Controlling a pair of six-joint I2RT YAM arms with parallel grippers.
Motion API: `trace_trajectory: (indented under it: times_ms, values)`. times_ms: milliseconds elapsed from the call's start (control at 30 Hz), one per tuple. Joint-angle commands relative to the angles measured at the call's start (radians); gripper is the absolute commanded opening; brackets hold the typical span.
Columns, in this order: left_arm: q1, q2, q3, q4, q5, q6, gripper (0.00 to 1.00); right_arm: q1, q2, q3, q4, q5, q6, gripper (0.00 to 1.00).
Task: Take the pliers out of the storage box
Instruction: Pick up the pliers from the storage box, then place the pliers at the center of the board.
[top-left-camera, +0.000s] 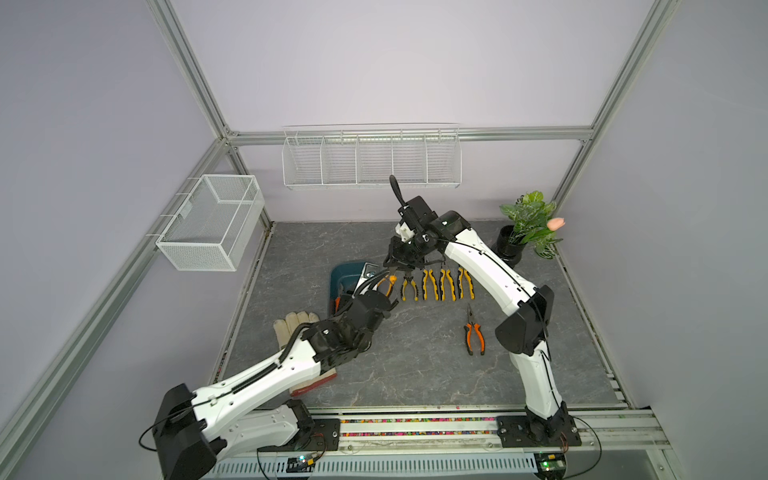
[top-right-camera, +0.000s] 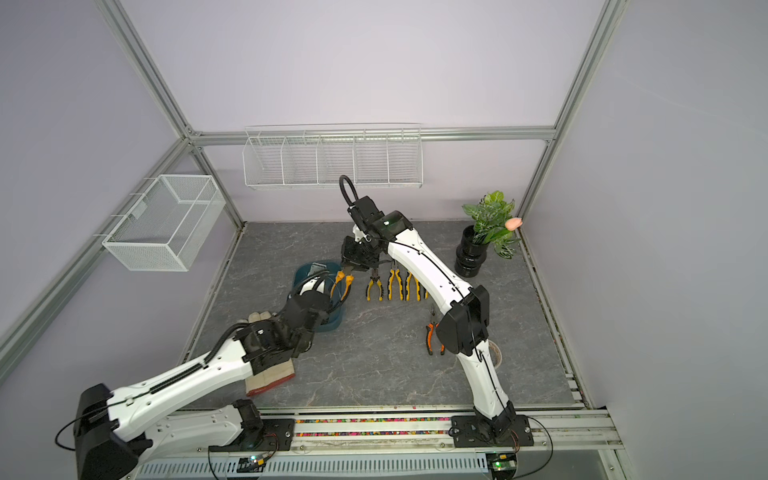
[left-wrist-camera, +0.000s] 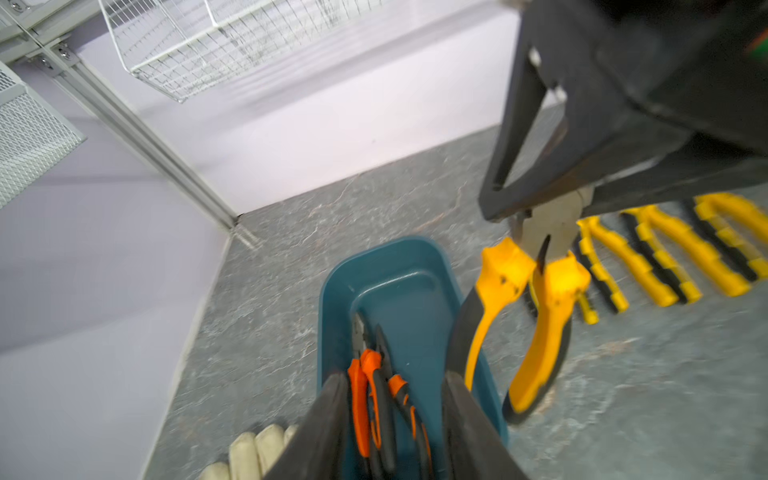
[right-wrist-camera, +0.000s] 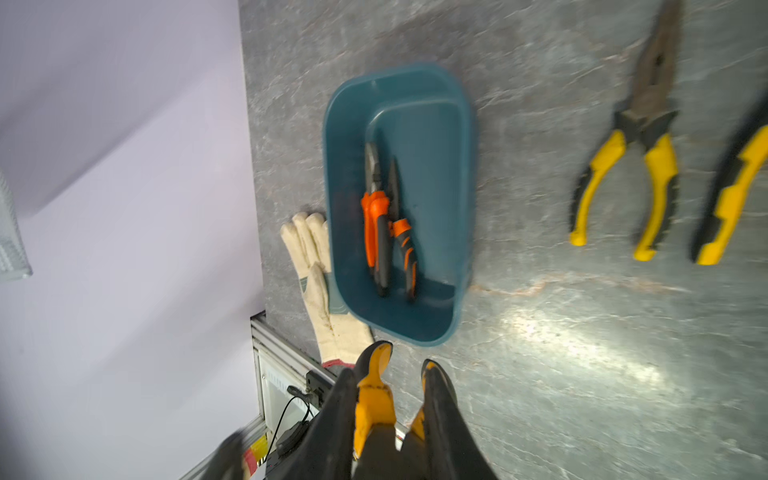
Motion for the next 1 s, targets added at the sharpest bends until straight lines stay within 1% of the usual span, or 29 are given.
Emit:
trace_trajectory:
  times_ms: [0,133,233,400,500,600,700,800,867,967]
  values:
    - [0.001,-0.075,-0.038,0.037,0.068,-0.02,0.4,-0.042,-0.041,0.023,-0.029,-0.006,-0.036,0.07]
    - [0.001,-0.118,-0.037,-0.017,0.024,-0.054,0.4,-0.053,-0.078,-0.014,-0.058,0.025,-0.075,0.06]
    - [0.002,-0.109,-0.016,-0.06,-0.01,-0.071,0.4,-0.053,-0.151,-0.128,-0.051,0.053,-0.108,0.06]
    - [0.002,-0.071,-0.005,-0.075,-0.024,-0.101,0.4,-0.053,-0.327,-0.409,-0.011,0.088,-0.159,0.06]
    - [0.002,-0.054,-0.008,-0.069,-0.035,-0.123,0.4,-0.05,-0.409,-0.581,0.014,0.057,-0.192,0.07]
    - [0.003,-0.042,-0.008,-0.071,-0.045,-0.146,0.4,-0.039,-0.464,-0.735,0.048,0.052,-0.222,0.06]
    - [0.003,-0.037,-0.01,-0.068,-0.049,-0.155,0.4,-0.034,-0.479,-0.855,0.099,0.024,-0.24,0.06]
    - [0.001,-0.033,-0.011,-0.068,-0.053,-0.155,0.4,-0.025,-0.468,-0.919,0.181,-0.029,-0.244,0.06]
    - [0.001,-0.031,-0.01,-0.068,-0.053,-0.156,0.39,-0.022,-0.449,-0.93,0.216,-0.041,-0.237,0.06]
    - [0.002,-0.033,-0.01,-0.069,-0.052,-0.159,0.39,-0.014,-0.395,-0.903,0.236,-0.055,-0.229,0.06]
